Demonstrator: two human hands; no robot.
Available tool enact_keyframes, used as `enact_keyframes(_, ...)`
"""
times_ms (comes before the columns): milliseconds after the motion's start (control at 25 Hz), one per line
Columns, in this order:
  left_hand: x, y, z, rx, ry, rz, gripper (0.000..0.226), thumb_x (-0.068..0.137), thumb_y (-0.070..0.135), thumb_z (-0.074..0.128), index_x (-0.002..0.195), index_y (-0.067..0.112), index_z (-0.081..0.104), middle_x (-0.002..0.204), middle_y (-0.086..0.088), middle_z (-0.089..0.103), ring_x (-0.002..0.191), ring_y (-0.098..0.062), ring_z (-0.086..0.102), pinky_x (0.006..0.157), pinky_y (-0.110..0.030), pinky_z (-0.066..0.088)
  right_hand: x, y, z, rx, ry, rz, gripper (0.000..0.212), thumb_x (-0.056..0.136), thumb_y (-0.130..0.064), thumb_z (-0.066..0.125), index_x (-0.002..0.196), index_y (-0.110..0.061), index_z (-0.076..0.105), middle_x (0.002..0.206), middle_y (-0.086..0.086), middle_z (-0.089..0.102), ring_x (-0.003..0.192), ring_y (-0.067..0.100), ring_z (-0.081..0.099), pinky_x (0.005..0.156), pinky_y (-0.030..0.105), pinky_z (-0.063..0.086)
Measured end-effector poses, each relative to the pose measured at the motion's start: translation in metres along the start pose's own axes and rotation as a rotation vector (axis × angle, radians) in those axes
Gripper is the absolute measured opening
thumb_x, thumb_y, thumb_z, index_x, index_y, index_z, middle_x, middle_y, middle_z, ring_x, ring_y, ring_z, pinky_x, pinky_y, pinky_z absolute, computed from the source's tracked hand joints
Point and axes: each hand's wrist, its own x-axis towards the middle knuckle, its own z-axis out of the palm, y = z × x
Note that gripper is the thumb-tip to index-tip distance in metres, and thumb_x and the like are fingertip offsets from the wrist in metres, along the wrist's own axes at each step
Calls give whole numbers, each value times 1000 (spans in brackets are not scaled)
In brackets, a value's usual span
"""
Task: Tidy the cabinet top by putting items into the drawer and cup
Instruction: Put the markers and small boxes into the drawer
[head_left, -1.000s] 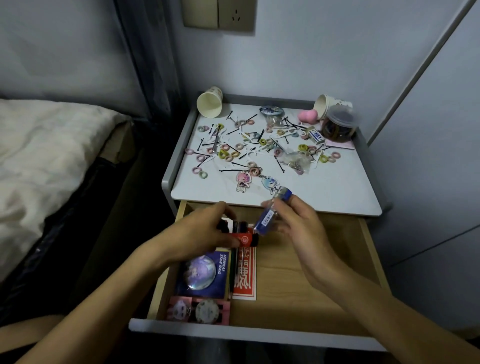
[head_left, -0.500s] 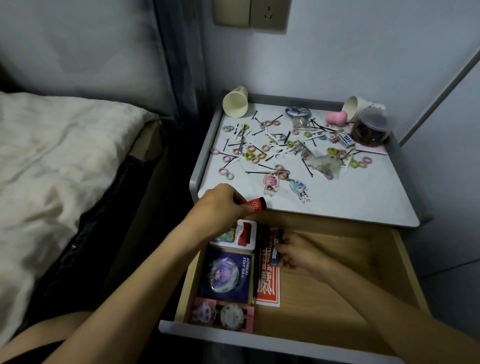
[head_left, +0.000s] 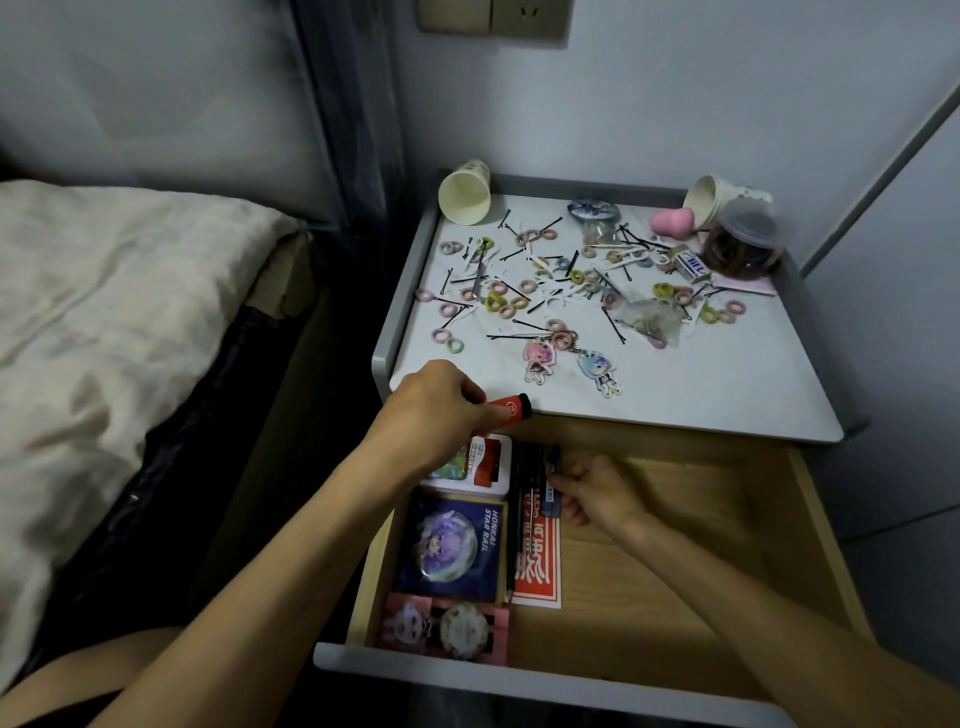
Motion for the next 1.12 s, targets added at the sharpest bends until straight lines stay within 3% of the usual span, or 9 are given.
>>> enact_keyframes(200,-1,0,3,54,29,-13,26,80,43,76,89,19,73,84,0,72,80,-16,68,77,-42,58,0,2,1,-39,19,-21,19,93,-9,63,78,-7,52,55,6,54,31,2,46,35,18,38)
enact_keyframes(320,-2,1,3,48,128,19,25,76,43,80,89,24,70,82,3,69,77,-14,66,70,-36,56,-6,-1,-2,-34,19,-30,16,92,-9,63,80,-5,54,56,5,55,33,3,48,37,17,40)
enact_keyframes(480,-1,1,7,-141,144,18,22,73,35,84,85,21,71,79,1,70,74,-17,66,65,-33,53,-33,-19,-8,37,26,-86,10,93,-14,63,86,-7,60,66,8,60,45,6,49,42,17,38)
enact_keyframes(560,-4,2,13,-274,72,-1,17,75,29,83,83,19,71,76,-2,70,68,-19,64,66,-35,53,-60,-36,-13,329,-52,-125,12,92,-16,63,98,-6,66,75,4,65,53,8,51,46,19,35)
enact_keyframes(680,-9,8,23,-491,-101,-37,13,81,19,78,83,8,71,67,-2,68,56,-16,57,53,-28,48,-96,-61,-22,795,-269,-127,18,88,-23,64,100,-10,66,78,0,63,58,9,48,47,20,34)
enact_keyframes(760,-15,12,31,-620,-221,-51,13,85,13,73,87,1,69,63,-2,64,51,-11,51,47,-21,43,-110,-68,-28,837,-300,-148,16,86,-24,66,97,-13,69,78,-2,60,60,9,47,49,19,34)
enact_keyframes(920,-20,14,39,-598,-370,-31,11,89,14,68,89,3,68,71,-8,63,54,-11,51,53,-23,43,-118,-68,-35,766,-216,-201,13,83,-20,66,90,-18,77,79,-1,64,62,8,48,51,19,37)
enact_keyframes(1120,-24,18,37,-709,-538,-76,14,92,13,63,80,8,66,61,1,63,48,-7,50,47,-18,43,-115,-64,-44,875,-321,-190,22,81,-17,63,98,-13,76,80,4,65,63,10,52,53,19,43)
